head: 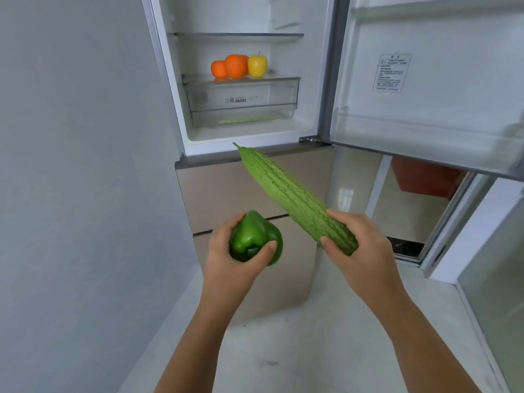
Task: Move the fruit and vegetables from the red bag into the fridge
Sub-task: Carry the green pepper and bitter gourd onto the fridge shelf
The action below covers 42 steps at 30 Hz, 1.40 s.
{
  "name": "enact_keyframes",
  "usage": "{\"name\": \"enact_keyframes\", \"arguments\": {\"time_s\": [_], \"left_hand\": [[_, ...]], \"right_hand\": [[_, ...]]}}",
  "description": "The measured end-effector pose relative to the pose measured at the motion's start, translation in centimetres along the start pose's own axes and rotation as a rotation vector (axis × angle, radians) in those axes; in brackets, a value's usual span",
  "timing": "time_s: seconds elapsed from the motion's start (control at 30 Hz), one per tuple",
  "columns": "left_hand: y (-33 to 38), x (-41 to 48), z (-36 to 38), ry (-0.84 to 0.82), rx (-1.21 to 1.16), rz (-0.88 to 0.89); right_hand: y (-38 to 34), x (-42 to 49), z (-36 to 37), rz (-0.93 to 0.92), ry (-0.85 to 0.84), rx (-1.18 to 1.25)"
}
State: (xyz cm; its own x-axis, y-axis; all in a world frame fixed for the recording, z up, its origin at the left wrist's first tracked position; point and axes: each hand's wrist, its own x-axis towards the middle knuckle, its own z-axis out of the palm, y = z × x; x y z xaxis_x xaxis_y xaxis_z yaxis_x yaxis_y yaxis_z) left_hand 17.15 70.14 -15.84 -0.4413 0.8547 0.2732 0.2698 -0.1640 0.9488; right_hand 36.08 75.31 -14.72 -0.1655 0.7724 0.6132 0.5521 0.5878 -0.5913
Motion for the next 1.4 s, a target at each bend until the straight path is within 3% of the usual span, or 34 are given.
{"name": "enact_keyframes", "arguments": {"time_s": [0.37, 0.6, 0.9, 1.4], "left_hand": [[1.5, 14.9, 5.6, 0.052, 0.032, 0.111], [0.5, 24.3, 5.7, 0.076, 0.027, 0.173], [2.8, 38.4, 3.6, 0.079, -0.007, 0.381], [7.6, 54.3, 4.5, 0.147, 0.082, 0.633]], "right_hand": [[5.8, 16.7, 2.5, -0.067, 0.011, 0.032], [6.9, 25.7, 7.1, -0.139, 0.033, 0.084], [5.3, 38.9, 12.0, -0.271, 0.131, 0.085], [6.9, 55.7, 15.6, -0.273, 0.122, 0.146]]}}
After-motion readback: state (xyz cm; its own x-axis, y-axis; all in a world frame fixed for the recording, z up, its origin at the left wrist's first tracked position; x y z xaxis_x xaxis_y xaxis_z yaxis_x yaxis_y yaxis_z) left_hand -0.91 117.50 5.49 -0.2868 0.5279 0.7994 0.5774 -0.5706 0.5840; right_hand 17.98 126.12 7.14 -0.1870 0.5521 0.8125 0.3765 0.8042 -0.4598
